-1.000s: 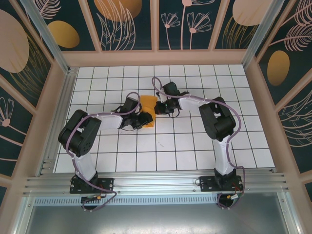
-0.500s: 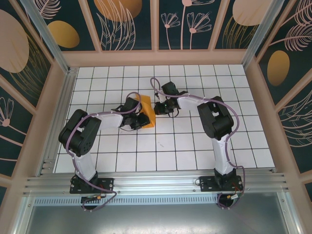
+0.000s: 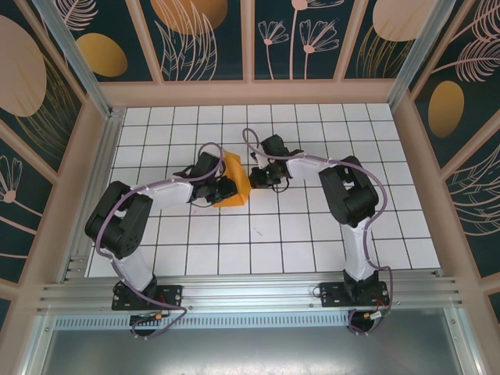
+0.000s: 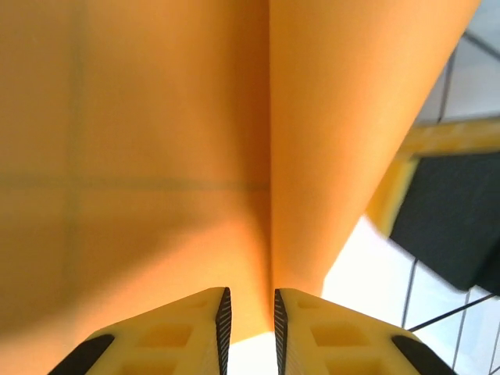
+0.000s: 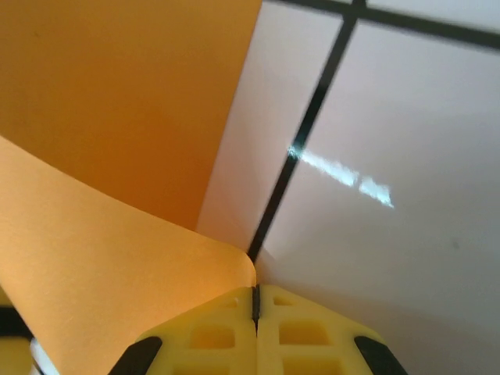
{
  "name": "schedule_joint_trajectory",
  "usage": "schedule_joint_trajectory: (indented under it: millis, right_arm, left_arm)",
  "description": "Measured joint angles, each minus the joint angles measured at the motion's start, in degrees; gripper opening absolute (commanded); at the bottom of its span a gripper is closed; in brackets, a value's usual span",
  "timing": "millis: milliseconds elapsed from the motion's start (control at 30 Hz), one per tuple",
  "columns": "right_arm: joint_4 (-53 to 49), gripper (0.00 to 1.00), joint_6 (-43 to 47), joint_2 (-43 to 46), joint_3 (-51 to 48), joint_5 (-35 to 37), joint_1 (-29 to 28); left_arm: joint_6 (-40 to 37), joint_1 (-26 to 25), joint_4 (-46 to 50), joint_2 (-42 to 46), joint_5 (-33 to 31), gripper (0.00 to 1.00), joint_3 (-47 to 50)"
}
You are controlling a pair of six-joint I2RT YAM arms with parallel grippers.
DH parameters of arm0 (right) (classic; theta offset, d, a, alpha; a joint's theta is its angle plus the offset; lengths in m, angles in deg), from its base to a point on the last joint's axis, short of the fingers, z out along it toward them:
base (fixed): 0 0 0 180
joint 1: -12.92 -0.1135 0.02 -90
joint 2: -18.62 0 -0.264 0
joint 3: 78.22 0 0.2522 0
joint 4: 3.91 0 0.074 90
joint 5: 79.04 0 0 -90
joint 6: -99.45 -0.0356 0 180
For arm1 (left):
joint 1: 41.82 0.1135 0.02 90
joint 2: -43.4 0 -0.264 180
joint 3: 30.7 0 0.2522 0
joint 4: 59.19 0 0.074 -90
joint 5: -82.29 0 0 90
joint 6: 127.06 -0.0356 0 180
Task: Fold a paper plane with a square sheet of paper (pick it up from the middle)
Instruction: Fold the triangle a second time at the center of the table.
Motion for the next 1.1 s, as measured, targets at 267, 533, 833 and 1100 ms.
schedule_joint_trajectory:
  millis: [267, 533, 833, 1100]
  right_arm:
    - [0.0, 0.02, -4.5, 8.9, -9.9, 1.8, -2.3]
    - [1.0, 0.02, -8.3, 11.6, -11.8, 2.3, -5.6]
    - [2.1, 0.01, -7.2, 8.2, -6.0, 2.3, -5.7]
    - [1.4, 0.01, -3.9, 3.9, -2.1, 2.5, -5.7]
  left_arm:
    - [2.4, 0.0, -1.4, 2.9, -3.2, 0.2, 2.9]
    - [4.3, 0.0, 0.8, 2.9, -9.8, 0.15, 5.5]
    - [3.8, 0.3, 1.1, 0.2, -9.5, 0.11, 5.4]
    - [1.4, 0.3, 1.0, 0.0, -9.1, 0.08, 5.2]
